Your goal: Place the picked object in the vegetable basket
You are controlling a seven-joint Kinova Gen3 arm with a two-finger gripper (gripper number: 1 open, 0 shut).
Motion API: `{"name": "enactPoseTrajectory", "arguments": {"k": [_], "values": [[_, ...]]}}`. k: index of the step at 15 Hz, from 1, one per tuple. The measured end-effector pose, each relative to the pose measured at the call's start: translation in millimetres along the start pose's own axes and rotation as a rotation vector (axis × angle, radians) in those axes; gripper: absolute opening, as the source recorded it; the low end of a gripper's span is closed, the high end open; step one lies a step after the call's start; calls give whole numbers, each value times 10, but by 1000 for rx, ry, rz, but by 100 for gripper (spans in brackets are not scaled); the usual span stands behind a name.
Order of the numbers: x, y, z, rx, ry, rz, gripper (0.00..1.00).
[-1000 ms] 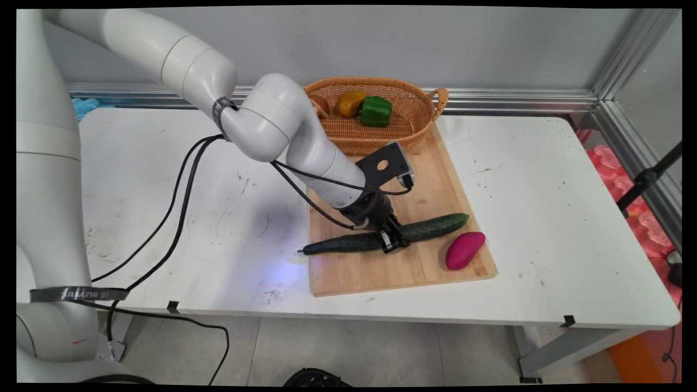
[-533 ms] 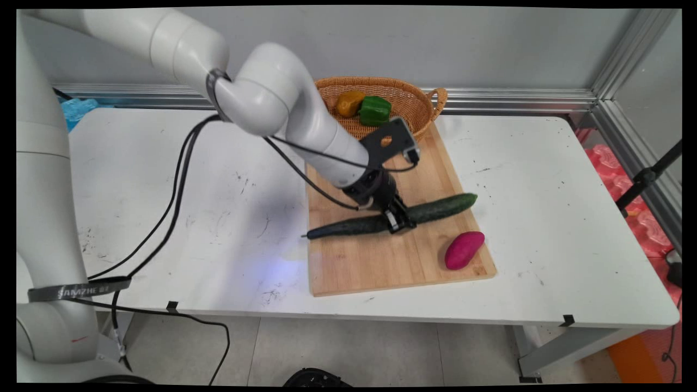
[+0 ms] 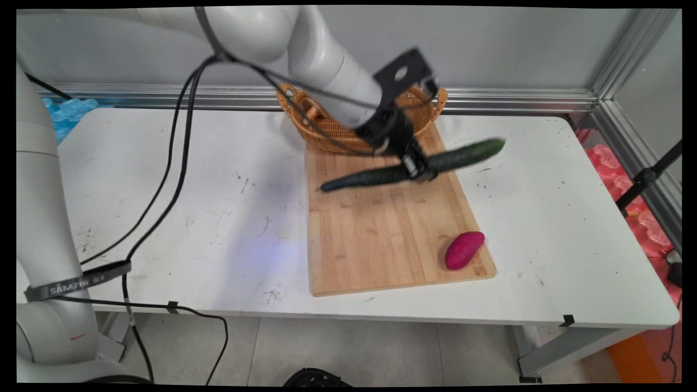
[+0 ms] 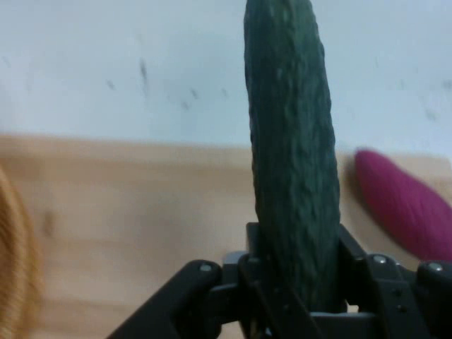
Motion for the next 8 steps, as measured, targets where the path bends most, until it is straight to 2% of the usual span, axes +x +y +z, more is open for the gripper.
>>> {"name": "enactPoseTrajectory", "arguments": {"k": [4,8], "values": [[246,-273,-150,31,35,51,0],[304,-655,-188,68,41,114,0]]}}
